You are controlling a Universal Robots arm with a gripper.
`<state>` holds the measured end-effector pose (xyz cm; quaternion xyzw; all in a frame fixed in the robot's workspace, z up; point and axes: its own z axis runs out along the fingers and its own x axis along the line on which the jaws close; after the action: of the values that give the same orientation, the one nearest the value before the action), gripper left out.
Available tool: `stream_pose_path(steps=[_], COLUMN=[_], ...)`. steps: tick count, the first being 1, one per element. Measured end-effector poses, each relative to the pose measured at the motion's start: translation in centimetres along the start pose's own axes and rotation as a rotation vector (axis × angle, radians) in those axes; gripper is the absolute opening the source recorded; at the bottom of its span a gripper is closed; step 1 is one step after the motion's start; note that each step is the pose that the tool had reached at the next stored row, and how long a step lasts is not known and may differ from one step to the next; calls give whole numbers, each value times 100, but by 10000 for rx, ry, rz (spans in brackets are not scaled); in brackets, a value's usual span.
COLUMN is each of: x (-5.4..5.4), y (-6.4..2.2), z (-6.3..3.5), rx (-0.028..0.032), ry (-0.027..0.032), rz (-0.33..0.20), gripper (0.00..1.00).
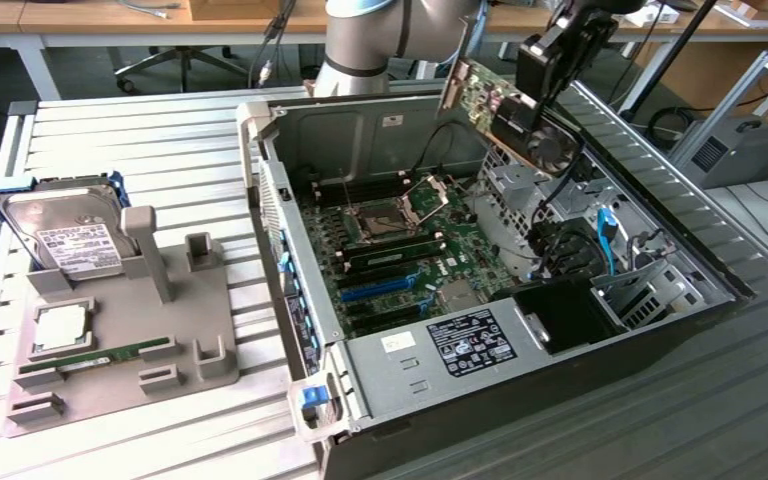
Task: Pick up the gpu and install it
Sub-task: 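Insert the gpu into the slot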
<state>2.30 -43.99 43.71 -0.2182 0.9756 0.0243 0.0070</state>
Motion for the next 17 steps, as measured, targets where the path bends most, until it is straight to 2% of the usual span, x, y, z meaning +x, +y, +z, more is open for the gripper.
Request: stream_pose_path(steps=[6, 17], x=[-1, -6], y=[2, 12], z=[1, 1], rx=[-23, -79], ry=[41, 153], rz=[-941, -3416], gripper=[27, 27])
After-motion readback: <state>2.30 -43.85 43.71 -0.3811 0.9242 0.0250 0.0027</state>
